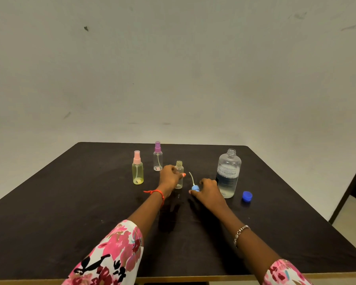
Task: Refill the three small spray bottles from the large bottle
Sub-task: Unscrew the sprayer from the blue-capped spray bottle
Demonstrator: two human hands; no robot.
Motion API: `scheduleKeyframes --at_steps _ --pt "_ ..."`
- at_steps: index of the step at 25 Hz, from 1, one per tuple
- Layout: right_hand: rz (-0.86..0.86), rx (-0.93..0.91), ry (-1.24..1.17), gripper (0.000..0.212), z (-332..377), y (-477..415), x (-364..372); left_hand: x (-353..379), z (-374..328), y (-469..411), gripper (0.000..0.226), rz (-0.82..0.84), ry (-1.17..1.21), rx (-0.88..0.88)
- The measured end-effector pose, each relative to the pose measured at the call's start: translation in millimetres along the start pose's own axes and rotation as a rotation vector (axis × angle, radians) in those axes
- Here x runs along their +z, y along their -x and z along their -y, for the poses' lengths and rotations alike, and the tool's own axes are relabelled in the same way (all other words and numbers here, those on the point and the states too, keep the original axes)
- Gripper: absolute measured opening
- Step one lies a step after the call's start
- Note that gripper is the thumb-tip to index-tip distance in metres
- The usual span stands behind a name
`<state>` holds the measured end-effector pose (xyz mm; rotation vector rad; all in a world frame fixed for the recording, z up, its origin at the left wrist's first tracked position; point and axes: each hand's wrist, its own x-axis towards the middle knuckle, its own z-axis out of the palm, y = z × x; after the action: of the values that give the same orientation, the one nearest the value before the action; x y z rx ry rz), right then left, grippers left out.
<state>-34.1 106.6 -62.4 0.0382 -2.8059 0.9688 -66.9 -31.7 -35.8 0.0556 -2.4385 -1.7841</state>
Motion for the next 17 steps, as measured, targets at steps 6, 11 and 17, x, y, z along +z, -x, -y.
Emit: scheduleKeyframes --at_steps 6,11,17 --pt "-0.089 -0.013 -0.031 0.033 -2 -1 -7 2 3 -1 0.031 -0.004 0.013 -0.001" --pt "-0.222 -0.084 -0.100 0.023 -1 0 -12 4 3 -1 0.026 0.000 0.000 -0.009" --pt "-0.920 -0.222 -0.234 0.036 8 14 -39 0 -2 1 0.030 0.005 0.012 0.013"
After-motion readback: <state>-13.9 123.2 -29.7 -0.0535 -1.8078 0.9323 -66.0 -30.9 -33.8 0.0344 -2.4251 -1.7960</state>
